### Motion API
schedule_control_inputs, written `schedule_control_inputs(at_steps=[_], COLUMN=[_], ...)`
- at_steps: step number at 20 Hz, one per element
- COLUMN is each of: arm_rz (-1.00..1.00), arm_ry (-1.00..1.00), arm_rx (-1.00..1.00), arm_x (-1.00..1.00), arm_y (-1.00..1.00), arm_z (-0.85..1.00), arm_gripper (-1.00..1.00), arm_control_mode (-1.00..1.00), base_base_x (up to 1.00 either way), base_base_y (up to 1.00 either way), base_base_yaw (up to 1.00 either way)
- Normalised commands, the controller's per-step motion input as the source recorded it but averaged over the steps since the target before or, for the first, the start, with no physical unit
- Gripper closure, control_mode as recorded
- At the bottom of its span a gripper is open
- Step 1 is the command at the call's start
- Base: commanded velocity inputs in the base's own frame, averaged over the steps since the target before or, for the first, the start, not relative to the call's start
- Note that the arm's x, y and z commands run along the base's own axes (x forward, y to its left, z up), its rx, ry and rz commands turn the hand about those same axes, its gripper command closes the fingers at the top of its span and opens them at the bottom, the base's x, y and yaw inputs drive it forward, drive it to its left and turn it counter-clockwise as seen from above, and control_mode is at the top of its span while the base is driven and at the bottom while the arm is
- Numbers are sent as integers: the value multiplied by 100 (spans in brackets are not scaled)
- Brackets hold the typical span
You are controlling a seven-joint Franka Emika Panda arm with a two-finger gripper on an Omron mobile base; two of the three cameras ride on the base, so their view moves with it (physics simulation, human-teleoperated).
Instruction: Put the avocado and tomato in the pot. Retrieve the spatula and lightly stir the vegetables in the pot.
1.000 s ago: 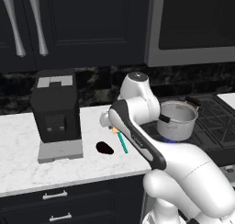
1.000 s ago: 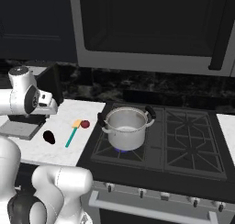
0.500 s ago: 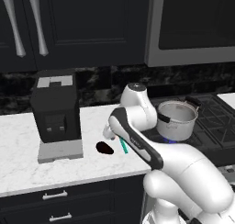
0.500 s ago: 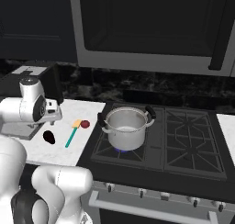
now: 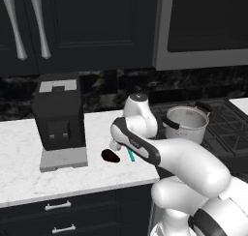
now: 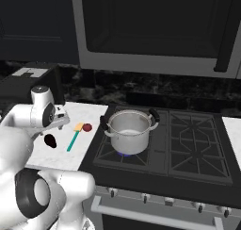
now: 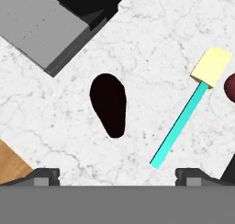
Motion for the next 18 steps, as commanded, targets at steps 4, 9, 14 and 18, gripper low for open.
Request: schedule_control_inputs(at_steps=[4,9,14,18], arm_rz=[7,1,0,0], arm_ry=[5,2,0,0], arm_rx=[-5,-5,-1,0], arm_x=[49,20,0,0], arm_y=[18,27,17,5], arm_z=[-29,-20,-7,-6], arm_gripper=[-100,-100,-100,-100], arm_control_mode=[-100,-100,-100,-100], base_base_x=[0,0,0,0], base_base_y=[0,0,0,0], base_base_yaw=[0,0,0,0])
